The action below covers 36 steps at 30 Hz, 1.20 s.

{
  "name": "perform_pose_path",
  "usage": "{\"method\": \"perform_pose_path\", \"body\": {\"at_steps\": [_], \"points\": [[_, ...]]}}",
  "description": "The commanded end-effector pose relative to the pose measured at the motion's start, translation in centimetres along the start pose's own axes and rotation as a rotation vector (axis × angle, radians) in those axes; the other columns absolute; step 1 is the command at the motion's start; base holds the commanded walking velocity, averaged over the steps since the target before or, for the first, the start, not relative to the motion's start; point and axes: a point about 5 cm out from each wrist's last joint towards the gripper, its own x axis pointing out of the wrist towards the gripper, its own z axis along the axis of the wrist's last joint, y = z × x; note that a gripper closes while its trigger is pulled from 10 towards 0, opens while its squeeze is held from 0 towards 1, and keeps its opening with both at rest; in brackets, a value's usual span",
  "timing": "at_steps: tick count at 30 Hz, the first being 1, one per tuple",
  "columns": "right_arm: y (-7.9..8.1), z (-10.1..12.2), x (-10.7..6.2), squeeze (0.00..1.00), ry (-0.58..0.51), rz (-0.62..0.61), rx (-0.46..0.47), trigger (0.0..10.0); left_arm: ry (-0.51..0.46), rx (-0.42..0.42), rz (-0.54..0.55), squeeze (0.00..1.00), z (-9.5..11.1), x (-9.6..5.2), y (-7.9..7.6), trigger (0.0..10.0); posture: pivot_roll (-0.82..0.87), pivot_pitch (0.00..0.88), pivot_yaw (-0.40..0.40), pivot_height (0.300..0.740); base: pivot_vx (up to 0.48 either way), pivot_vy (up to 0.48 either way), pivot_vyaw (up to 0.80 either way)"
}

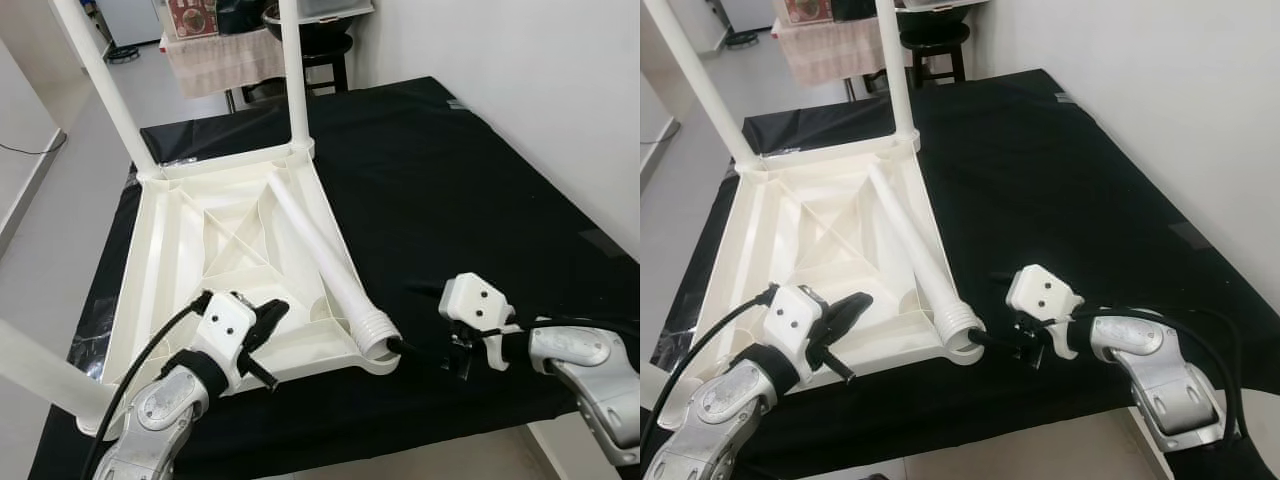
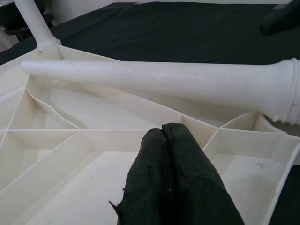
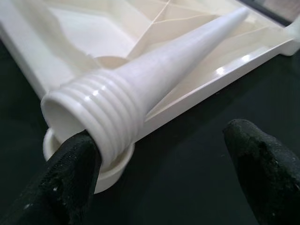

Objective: Building children table

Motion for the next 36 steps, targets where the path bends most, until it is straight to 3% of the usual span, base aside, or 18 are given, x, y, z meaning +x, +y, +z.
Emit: {"method": "perform_pose_path", "body": {"at_steps": [1, 15, 22, 25, 26, 27, 28, 29, 30, 31, 36], "points": [[-0.3, -0.2, 0.4, 0.00, 0.016, -0.042, 0.009, 10.0, 0.020, 0.013, 0.005, 0.00, -0.3, -0.2, 0.2, 10.0, 0.00, 0.074, 0.050, 0.740, 0.000, 0.000, 0.00], [-0.8, 0.2, 2.0, 0.00, 0.019, -0.222, 0.018, 10.0, 0.019, 0.015, -0.001, 0.00, -0.2, -0.2, 0.1, 10.0, 0.00, 0.069, 0.047, 0.740, 0.000, 0.000, 0.00], [-0.5, -0.2, 3.9, 0.00, 0.085, -0.427, 0.064, 10.0, 0.017, 0.016, -0.005, 0.00, -0.2, -0.1, 0.0, 10.0, 0.00, 0.065, 0.044, 0.740, 0.000, 0.000, 0.00], [-0.5, -0.2, 4.1, 0.00, 0.088, -0.444, 0.071, 10.0, 0.017, 0.016, -0.005, 0.00, -0.2, -0.1, 0.0, 10.0, 0.00, 0.065, 0.044, 0.740, 0.000, 0.000, 0.00], [-0.7, -0.4, 4.2, 0.00, 0.109, -0.498, 0.070, 8.7, 0.016, 0.016, -0.005, 0.00, -0.1, -0.1, -0.1, 10.0, 0.00, 0.065, 0.043, 0.740, 0.000, 0.000, 0.00], [-0.7, -0.4, 4.2, 0.00, 0.109, -0.498, 0.070, 8.7, 0.016, 0.016, -0.005, 0.00, -0.1, -0.1, -0.1, 10.0, 0.00, 0.065, 0.043, 0.740, 0.000, 0.000, 0.00], [-0.9, -0.5, 4.4, 0.00, 0.126, -0.554, 0.060, 4.3, 0.016, 0.016, -0.004, 0.00, -0.1, -0.1, -0.1, 10.0, 0.00, 0.065, 0.043, 0.740, 0.000, 0.000, 0.00], [-0.9, -0.5, 4.4, 0.00, 0.126, -0.554, 0.060, 4.3, 0.016, 0.016, -0.004, 0.00, -0.1, -0.1, -0.1, 10.0, 0.00, 0.065, 0.043, 0.740, 0.000, 0.000, 0.00], [-1.0, -0.6, 4.6, 0.00, 0.139, -0.604, 0.050, 1.3, 0.014, 0.016, -0.004, 0.00, -0.1, 0.0, -0.1, 10.0, 0.00, 0.066, 0.041, 0.740, 0.000, 0.000, 0.00], [-1.1, -0.6, 4.9, 0.00, 0.137, -0.645, 0.049, 0.0, 0.013, 0.015, -0.001, 0.00, -0.1, 0.0, -0.1, 10.0, 0.00, 0.067, 0.040, 0.740, 0.000, 0.000, 0.00], [-1.3, -0.3, 5.6, 0.00, 0.112, -0.709, 0.051, 0.0, 0.012, 0.014, 0.003, 0.00, 0.0, 0.0, 0.0, 10.0, 0.01, 0.069, 0.043, 0.740, 0.000, 0.000, 0.00]]}}
